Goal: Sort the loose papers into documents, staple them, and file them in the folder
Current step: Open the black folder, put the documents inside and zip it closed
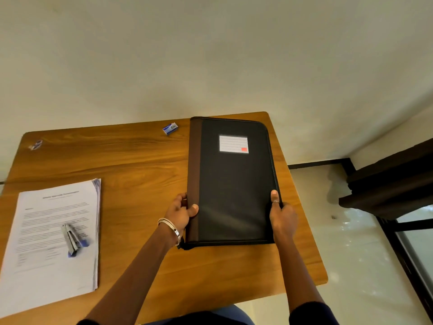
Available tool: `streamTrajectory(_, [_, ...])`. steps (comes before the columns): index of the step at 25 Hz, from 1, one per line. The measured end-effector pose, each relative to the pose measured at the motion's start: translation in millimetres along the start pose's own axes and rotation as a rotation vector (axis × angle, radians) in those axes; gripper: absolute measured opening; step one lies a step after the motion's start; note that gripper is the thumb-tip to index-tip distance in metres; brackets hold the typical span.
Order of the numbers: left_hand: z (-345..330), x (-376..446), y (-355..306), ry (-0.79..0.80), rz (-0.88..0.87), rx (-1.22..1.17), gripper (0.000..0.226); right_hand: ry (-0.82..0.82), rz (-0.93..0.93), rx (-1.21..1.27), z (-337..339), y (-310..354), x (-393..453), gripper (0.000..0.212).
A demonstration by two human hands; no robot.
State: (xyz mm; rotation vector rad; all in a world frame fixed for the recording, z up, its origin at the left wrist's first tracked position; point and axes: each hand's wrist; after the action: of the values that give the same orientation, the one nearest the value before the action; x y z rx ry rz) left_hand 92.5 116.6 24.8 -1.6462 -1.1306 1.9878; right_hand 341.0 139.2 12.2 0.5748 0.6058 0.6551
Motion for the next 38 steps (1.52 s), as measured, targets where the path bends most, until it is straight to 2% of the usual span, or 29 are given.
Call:
streamTrajectory(4, [81.7,-17.1,14.0,-0.061,-0.126,0.268,0.037,0.028,0.052,-0.016,-36.0,-7.3,-63.5,0.057])
streamTrajectory(8, [153.5,-17.4,29.1,-0.12,-0.14,0.594,0.058,0.026,0.126,-0.109,-74.7,-4.6,-118.2,0.057])
streamTrajectory(12, [184.0,-13.0,38.3,0.02,-0.164,0.868,0.053,0.001,0.183,-0.226,-96.0,-17.4,-139.4,0.063])
streamTrajectory(15, [199.9,-6.7,37.6,0.086,-0.204,0.975,0.044,-0.092,0.172,-0.445,-107.6,-16.0,-153.3,0.063])
streamTrajectory(17, [208.6,0.4,31.1,0.069,-0.26,0.986,0.041,-0.172,0.13,-0.602,-112.7,-0.1,-164.6,0.048])
streamTrajectory(19, [214.9,10.2,14.6,0.002,-0.317,0.931,0.031,-0.168,0.192,-0.621,-119.0,28.4,-170.8,0.038])
streamTrajectory(22, [218.8,37.8,-24.3,-0.094,-0.358,0.776,0.022,0.02,0.484,-0.499,-145.2,81.1,-165.7,0.03])
streamTrajectory(24, [216.0,67.8,-53.3,-0.129,-0.38,0.749,0.019,0.172,0.669,-0.458,-176.7,124.6,-155.8,0.026])
streamTrajectory(26, [209.6,99.8,-76.4,-0.164,-0.374,0.755,0.019,0.289,0.776,-0.446,-210.4,165.2,-148.1,0.024])
streamTrajectory(29, [197.1,138.8,-98.3,-0.164,-0.326,0.745,0.024,0.365,0.786,-0.513,-256.4,204.2,-135.3,0.023])
streamTrajectory(34, [169.3,178.9,-111.4,-0.16,-0.337,0.81,0.043,0.322,0.754,-0.77,-307.6,235.0,-100.0,0.029])
streamTrajectory(36, [165.8,188.8,-113.4,-0.172,-0.335,0.823,0.04,0.406,0.767,-0.843,-326.2,240.3,-87.6,0.033])
streamTrajectory(38, [165.9,193.9,-113.3,-0.179,-0.258,0.693,0.034,0.553,0.714,-0.839,-340.0,247.9,-81.0,0.032])
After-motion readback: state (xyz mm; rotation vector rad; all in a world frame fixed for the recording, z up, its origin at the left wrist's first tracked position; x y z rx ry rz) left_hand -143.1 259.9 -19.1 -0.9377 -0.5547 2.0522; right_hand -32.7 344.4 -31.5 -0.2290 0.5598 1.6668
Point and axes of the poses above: each hand's wrist, its own x-axis towards the middle knuckle, its own z-axis out of the back of the hand, y = z × x, and after that the axes turned 6 degrees about -y, right-handed
